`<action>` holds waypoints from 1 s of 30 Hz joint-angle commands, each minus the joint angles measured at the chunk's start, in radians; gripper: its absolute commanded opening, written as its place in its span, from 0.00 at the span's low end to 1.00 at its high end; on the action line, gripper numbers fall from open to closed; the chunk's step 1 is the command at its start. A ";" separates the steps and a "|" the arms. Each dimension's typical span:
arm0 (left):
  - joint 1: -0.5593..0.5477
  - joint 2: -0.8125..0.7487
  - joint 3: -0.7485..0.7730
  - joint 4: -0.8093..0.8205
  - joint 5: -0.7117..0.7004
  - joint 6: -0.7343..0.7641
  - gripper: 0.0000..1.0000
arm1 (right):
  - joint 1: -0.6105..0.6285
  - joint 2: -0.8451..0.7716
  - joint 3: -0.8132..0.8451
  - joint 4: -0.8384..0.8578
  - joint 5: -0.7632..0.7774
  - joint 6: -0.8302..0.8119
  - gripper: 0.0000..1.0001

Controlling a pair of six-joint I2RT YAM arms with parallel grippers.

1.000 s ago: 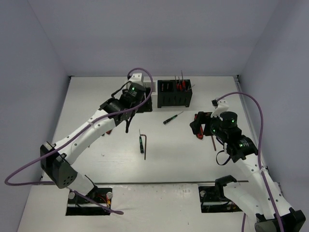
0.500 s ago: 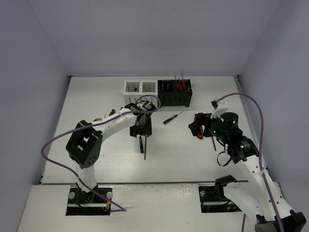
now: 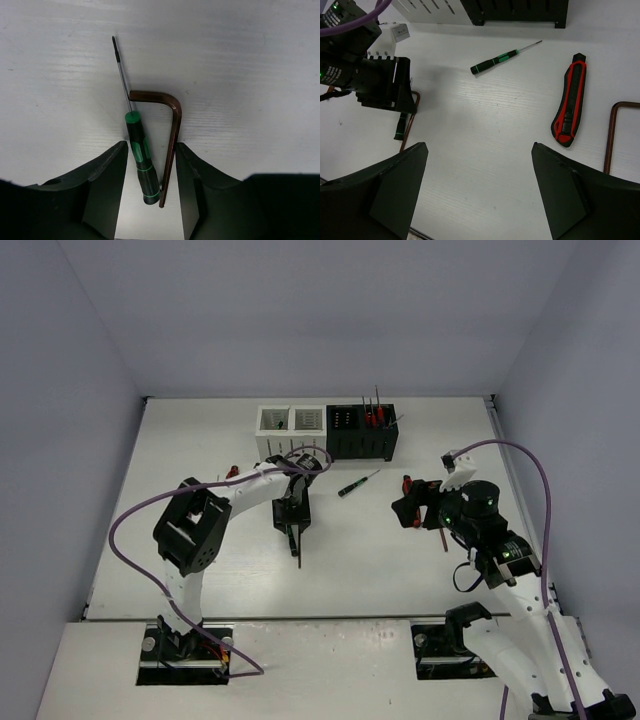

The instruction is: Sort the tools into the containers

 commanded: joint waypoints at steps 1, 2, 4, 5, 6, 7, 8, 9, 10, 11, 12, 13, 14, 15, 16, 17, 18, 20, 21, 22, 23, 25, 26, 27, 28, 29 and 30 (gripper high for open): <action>0.034 -0.050 0.025 -0.033 -0.008 -0.005 0.39 | 0.008 -0.005 -0.004 0.044 -0.015 -0.003 0.83; 0.039 -0.048 0.023 -0.033 -0.007 -0.005 0.39 | 0.008 -0.005 -0.005 0.044 -0.014 -0.003 0.83; 0.049 -0.047 0.018 -0.035 -0.004 -0.007 0.39 | 0.008 -0.002 -0.005 0.044 -0.011 -0.005 0.83; 0.050 -0.051 0.017 -0.035 -0.004 -0.008 0.39 | 0.008 -0.001 -0.004 0.044 -0.010 -0.005 0.83; 0.050 -0.057 0.018 -0.034 -0.004 -0.010 0.39 | 0.008 -0.001 -0.004 0.044 -0.010 -0.006 0.83; 0.050 -0.064 0.020 -0.033 -0.004 -0.013 0.39 | 0.008 -0.002 -0.004 0.044 -0.010 -0.006 0.83; 0.048 -0.071 0.023 -0.033 -0.004 -0.015 0.39 | 0.008 -0.001 -0.005 0.044 -0.009 -0.006 0.83; 0.049 -0.084 0.026 -0.033 -0.004 -0.017 0.39 | 0.006 -0.002 -0.007 0.044 -0.007 -0.008 0.83; 0.050 -0.101 0.030 -0.034 -0.004 -0.018 0.39 | 0.007 -0.001 -0.007 0.044 -0.007 -0.008 0.83; 0.050 -0.114 0.033 -0.035 -0.004 -0.022 0.39 | 0.008 -0.001 -0.007 0.044 -0.007 -0.008 0.83; 0.050 -0.122 0.033 -0.035 -0.004 -0.027 0.39 | 0.008 0.000 -0.007 0.044 -0.007 -0.008 0.83; 0.050 -0.134 0.032 -0.035 -0.004 -0.032 0.39 | 0.008 0.001 -0.007 0.044 -0.007 -0.008 0.83; 0.050 -0.148 0.028 -0.035 -0.007 -0.037 0.39 | 0.008 0.001 -0.007 0.044 -0.006 -0.009 0.83; 0.050 -0.163 0.024 -0.035 -0.010 -0.043 0.39 | 0.008 0.001 -0.007 0.044 -0.005 -0.009 0.83; 0.052 -0.181 0.017 -0.035 -0.019 -0.050 0.39 | 0.008 0.002 -0.007 0.044 -0.004 -0.008 0.83; 0.054 -0.188 0.010 -0.035 -0.026 -0.055 0.39 | 0.008 0.003 -0.007 0.044 -0.004 -0.008 0.84; 0.058 -0.191 0.001 -0.034 -0.030 -0.062 0.39 | 0.008 0.003 -0.007 0.044 -0.004 -0.009 0.84; 0.069 -0.193 -0.014 -0.033 -0.027 -0.076 0.39 | 0.006 0.006 -0.006 0.044 -0.003 -0.010 0.83; 0.071 -0.188 -0.020 -0.033 -0.026 -0.080 0.39 | 0.007 0.006 -0.006 0.044 -0.002 -0.011 0.83; 0.073 -0.182 -0.025 -0.033 -0.026 -0.082 0.39 | 0.008 0.006 -0.006 0.044 -0.002 -0.011 0.84; 0.076 -0.174 -0.029 -0.032 -0.027 -0.085 0.39 | 0.008 0.007 -0.006 0.044 -0.001 -0.011 0.84; 0.078 -0.155 -0.031 -0.032 -0.026 -0.088 0.38 | 0.008 0.007 -0.005 0.044 -0.001 -0.011 0.84; 0.079 -0.149 -0.030 -0.031 -0.021 -0.091 0.38 | 0.009 0.005 -0.004 0.044 0.001 -0.011 0.84; 0.080 -0.139 -0.029 -0.029 -0.018 -0.091 0.37 | 0.008 0.003 -0.005 0.044 0.002 -0.011 0.84; 0.080 -0.130 -0.025 -0.029 -0.015 -0.089 0.36 | 0.008 0.002 -0.006 0.044 0.003 -0.011 0.84; 0.080 -0.120 -0.021 -0.030 -0.015 -0.087 0.36 | 0.008 0.000 -0.007 0.044 0.005 -0.011 0.84; 0.083 -0.112 -0.019 -0.029 -0.014 -0.086 0.35 | 0.008 -0.002 -0.007 0.043 0.006 -0.011 0.84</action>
